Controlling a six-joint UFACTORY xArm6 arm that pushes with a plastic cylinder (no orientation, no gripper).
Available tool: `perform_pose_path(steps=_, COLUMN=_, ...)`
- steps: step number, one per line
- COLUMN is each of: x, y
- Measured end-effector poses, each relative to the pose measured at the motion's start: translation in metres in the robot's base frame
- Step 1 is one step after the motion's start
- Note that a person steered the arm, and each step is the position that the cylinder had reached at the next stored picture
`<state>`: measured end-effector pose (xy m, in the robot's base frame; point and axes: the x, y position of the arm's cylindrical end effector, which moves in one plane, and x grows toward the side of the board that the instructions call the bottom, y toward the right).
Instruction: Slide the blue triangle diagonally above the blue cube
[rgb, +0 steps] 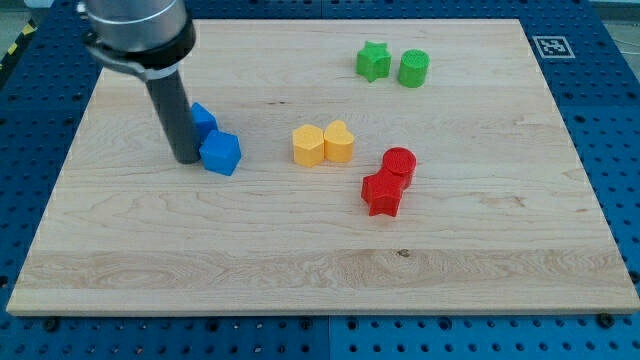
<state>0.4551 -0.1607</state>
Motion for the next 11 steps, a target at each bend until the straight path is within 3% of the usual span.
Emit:
perform_pose_path(steps=3, x=0.01, y=0.038)
perform_pose_path(steps=5, x=-0.006, y=-0.02)
perform_pose_path(steps=6, x=-0.027, y=-0.02)
perform_pose_path(steps=8, x=-0.03, y=0.009)
perform_pose_path(steps=9, x=-0.031, y=0.003)
perform_pose_path(steps=10, x=-0.047, y=-0.052)
perform_pose_path(steps=11, x=-0.062, y=-0.047)
